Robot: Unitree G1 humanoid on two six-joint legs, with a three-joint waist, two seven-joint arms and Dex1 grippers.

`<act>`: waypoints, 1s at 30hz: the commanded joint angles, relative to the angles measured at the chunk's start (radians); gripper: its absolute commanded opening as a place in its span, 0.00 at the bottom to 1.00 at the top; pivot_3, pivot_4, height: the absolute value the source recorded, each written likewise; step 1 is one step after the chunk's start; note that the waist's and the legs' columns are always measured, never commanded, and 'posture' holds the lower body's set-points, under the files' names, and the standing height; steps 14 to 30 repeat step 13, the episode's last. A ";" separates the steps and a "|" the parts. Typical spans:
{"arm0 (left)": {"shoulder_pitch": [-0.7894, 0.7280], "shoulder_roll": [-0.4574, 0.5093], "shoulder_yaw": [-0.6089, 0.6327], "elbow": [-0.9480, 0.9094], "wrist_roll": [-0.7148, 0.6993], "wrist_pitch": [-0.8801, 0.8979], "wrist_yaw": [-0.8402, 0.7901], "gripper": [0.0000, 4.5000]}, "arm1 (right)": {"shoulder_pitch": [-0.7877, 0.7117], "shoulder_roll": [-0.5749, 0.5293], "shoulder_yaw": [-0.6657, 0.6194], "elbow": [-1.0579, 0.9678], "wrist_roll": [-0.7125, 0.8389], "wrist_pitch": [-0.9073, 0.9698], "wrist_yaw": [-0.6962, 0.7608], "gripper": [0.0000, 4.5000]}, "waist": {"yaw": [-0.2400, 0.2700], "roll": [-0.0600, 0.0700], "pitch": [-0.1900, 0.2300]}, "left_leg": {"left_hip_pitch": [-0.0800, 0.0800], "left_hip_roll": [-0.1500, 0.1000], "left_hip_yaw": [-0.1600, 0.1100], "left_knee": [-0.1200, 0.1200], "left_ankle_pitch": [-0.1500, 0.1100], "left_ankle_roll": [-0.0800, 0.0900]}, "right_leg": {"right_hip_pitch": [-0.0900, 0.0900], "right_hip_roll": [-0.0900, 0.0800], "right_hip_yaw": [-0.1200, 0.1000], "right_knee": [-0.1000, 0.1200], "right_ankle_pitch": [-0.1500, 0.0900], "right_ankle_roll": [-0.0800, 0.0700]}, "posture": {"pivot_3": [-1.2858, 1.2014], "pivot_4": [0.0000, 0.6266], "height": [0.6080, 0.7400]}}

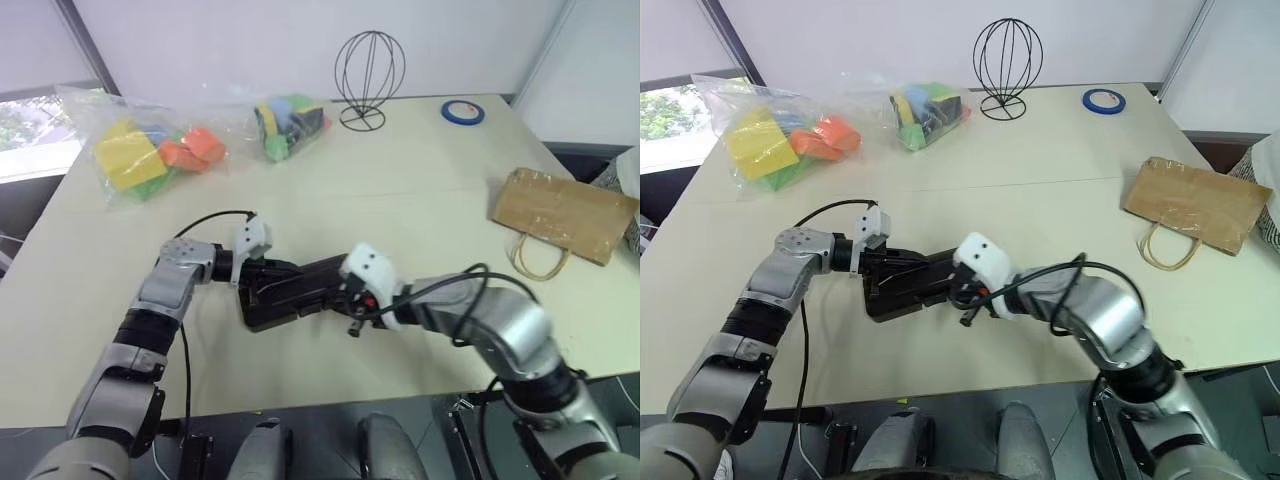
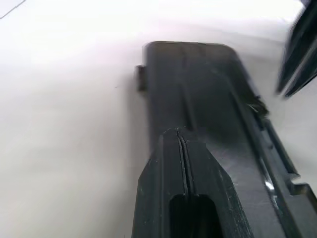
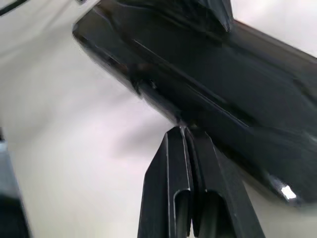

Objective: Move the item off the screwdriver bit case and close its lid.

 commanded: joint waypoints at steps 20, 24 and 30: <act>0.255 0.132 0.394 -0.677 -0.330 0.476 0.340 0.00 | 0.015 -0.235 -0.344 -0.066 0.117 -0.032 0.070 0.01 | 0.004 -0.001 0.003 | -0.001 0.001 0.001 -0.004 0.000 0.000 | -0.002 -0.001 0.001 -0.003 0.000 0.000 | 0.52 0.24 1.00; 0.255 0.132 0.394 -0.677 -0.330 0.476 0.340 0.00 | 0.015 -0.235 -0.344 -0.066 0.117 -0.032 0.070 0.01 | 0.004 -0.001 0.003 | -0.001 0.001 0.001 -0.004 0.000 0.000 | -0.002 -0.001 0.001 -0.003 0.000 0.000 | 0.52 0.24 1.00; 0.255 0.132 0.394 -0.677 -0.330 0.476 0.340 0.00 | 0.015 -0.235 -0.344 -0.066 0.117 -0.032 0.070 0.01 | 0.004 -0.001 0.003 | -0.001 0.001 0.001 -0.004 0.000 0.000 | -0.002 -0.001 0.001 -0.003 0.000 0.000 | 0.52 0.24 1.00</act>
